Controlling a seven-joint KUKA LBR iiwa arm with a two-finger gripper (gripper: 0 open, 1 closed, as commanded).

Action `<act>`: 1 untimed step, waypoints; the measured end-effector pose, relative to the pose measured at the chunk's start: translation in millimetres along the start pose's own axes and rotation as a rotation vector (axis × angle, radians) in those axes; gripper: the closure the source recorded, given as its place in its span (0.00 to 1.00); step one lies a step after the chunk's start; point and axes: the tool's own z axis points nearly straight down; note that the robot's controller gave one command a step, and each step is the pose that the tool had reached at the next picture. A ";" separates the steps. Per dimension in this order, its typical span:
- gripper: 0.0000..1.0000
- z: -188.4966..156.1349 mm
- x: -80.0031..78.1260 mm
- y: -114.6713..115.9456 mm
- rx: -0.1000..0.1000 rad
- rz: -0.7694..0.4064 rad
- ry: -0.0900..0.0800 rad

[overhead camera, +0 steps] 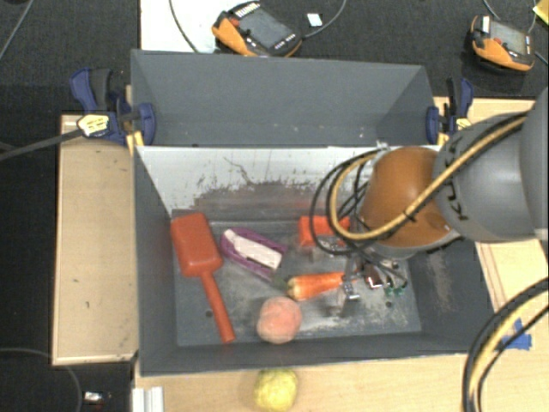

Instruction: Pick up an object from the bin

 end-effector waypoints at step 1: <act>0.00 -46.0 2.7 7.6 0.002 0.011 -0.009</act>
Offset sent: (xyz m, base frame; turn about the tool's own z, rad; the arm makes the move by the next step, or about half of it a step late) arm -0.0180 0.0258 0.0300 0.0285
